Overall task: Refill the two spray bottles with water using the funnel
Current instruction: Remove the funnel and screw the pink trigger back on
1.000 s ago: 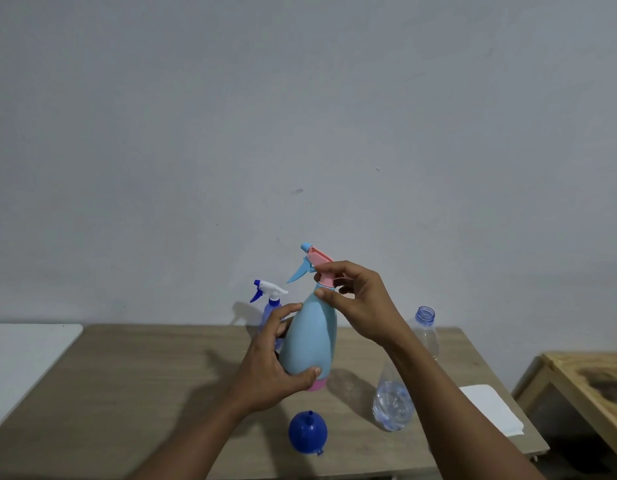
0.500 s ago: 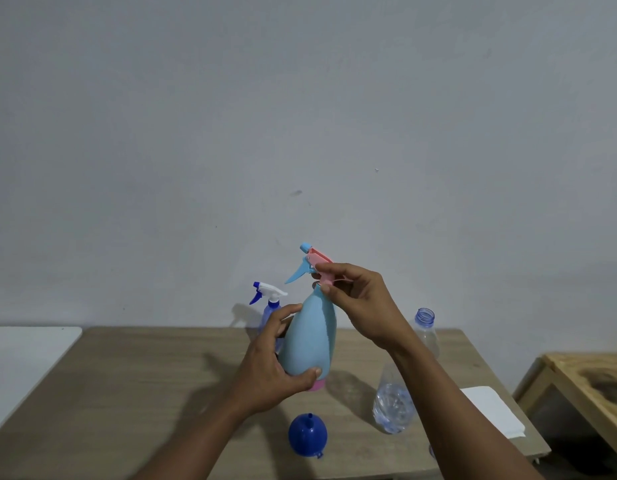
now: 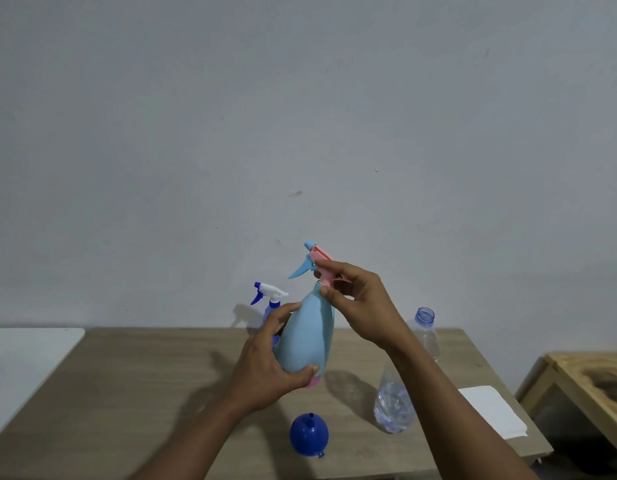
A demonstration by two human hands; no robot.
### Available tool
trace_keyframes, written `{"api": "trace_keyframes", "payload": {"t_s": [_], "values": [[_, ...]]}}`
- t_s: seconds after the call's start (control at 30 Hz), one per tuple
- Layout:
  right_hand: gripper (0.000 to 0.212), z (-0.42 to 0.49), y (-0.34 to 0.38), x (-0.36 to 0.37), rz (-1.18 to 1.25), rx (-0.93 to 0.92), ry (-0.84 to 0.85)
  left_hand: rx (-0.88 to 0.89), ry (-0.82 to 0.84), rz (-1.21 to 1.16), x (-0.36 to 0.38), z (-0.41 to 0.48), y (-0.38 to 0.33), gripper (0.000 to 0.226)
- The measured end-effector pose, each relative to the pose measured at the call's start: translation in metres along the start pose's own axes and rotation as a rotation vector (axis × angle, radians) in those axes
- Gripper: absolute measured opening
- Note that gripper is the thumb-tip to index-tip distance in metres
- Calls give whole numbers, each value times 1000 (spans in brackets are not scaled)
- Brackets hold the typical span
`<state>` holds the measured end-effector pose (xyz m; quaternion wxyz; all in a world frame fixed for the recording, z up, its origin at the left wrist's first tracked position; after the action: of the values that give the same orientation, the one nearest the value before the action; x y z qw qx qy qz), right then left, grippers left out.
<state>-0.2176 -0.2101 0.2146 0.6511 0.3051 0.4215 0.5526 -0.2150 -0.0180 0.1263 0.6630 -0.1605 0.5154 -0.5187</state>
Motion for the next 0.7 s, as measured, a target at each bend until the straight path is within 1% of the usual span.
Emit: {"api": "trace_keyframes", "payload": {"t_s": [0.07,0.13,0.23,0.33,0.4,0.47,0.5,0.57,0.63,0.7], "values": [[44,-1,1,0,44,-7,3,9,0,21,0,0,0,93],[47,-2,1,5,27,-26,-41,9,-27,61,3,-1,0,93],[45,-2,-2,17,-16,-68,-113,0,-80,59,10,-5,-4,93],[41,-4,-4,20,-32,-90,-167,-8,-81,13,12,-5,-4,94],[45,-9,-9,22,-12,-13,-241,-19,-58,-13,13,-6,-2,94],[52,-12,-14,25,82,82,-317,-36,-40,-24,15,-7,3,95],[51,-13,-18,27,130,108,-341,-50,-33,-36,17,-9,5,96],[40,-12,-23,31,152,145,-330,-75,-13,-78,20,-13,9,97],[22,-11,-27,35,157,213,-251,-69,15,-100,24,-17,12,94],[17,-12,-34,36,203,288,-183,-63,39,-132,30,-21,15,89]]}}
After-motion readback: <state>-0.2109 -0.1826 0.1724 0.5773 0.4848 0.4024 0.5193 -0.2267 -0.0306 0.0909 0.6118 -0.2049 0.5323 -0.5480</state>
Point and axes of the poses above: each hand's wrist, its own z-axis towards the middle knuckle, its own x-axis out of the palm, y = z × x, the point moved 1 cm from there along z, towards the middle knuckle, and after that the axes turned 7 degrees about z, right-handed, at the moved point
